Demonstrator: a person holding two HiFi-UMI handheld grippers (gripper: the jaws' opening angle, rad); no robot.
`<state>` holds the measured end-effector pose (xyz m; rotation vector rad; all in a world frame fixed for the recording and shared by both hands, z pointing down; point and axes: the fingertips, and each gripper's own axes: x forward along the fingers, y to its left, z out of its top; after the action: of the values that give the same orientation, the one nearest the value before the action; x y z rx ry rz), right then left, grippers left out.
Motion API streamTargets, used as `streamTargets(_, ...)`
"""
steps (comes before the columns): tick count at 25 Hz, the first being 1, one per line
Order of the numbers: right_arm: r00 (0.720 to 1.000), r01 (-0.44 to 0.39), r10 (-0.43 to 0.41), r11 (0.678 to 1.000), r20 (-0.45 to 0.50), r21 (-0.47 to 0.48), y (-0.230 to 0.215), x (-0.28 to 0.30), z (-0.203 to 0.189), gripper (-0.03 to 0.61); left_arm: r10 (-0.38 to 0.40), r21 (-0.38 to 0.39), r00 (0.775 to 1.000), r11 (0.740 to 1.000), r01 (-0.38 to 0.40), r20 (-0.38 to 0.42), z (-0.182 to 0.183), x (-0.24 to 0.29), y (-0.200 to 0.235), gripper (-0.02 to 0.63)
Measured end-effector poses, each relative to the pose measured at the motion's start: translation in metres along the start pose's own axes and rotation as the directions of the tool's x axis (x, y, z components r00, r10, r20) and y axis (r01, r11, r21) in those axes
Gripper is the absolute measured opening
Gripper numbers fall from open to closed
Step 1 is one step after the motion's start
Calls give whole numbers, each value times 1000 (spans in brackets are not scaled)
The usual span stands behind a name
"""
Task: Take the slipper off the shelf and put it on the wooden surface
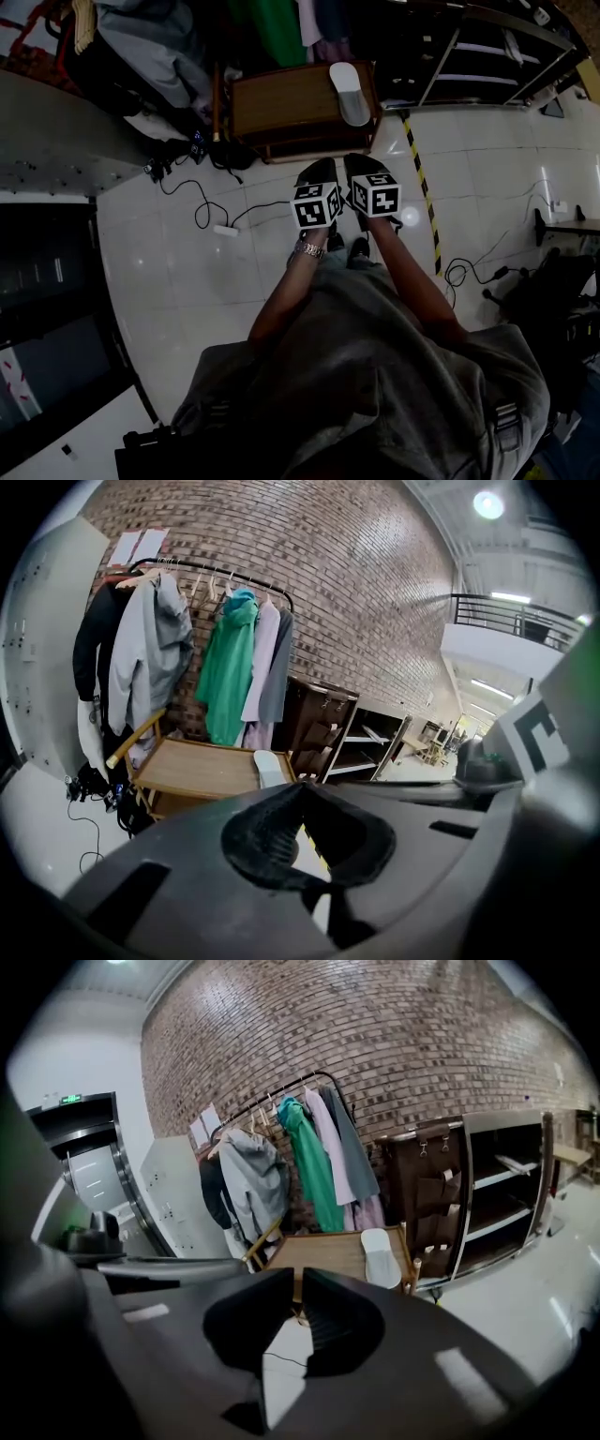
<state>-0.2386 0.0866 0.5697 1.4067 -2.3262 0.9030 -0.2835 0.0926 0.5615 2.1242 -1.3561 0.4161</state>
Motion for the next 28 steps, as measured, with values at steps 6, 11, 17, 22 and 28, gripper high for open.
streamTargets(6,998,65,-67,993,-15,-99,16,-5,15,15,24,40,1000,999,-24,12,18,-9,12,5)
streamTargets(11,994,88,-93,992,-53,-93,16,-1,10,14,7,76,999,997,-10,39,33,-11,12,5)
streamTargets(17,991,99,-108,989,-79,-113,14,1,15,0,35,86,999,996,-37,16,36,-2,14,5)
streamTargets(22,991,113,-120,988,-67,-101,1,1,29,0,42,104,999,994,-44,16,50,7,6,5)
streamTargets(28,988,133,-140,986,-64,-104,-11,2,39,0,50,121,999,991,-49,-8,55,17,3,5)
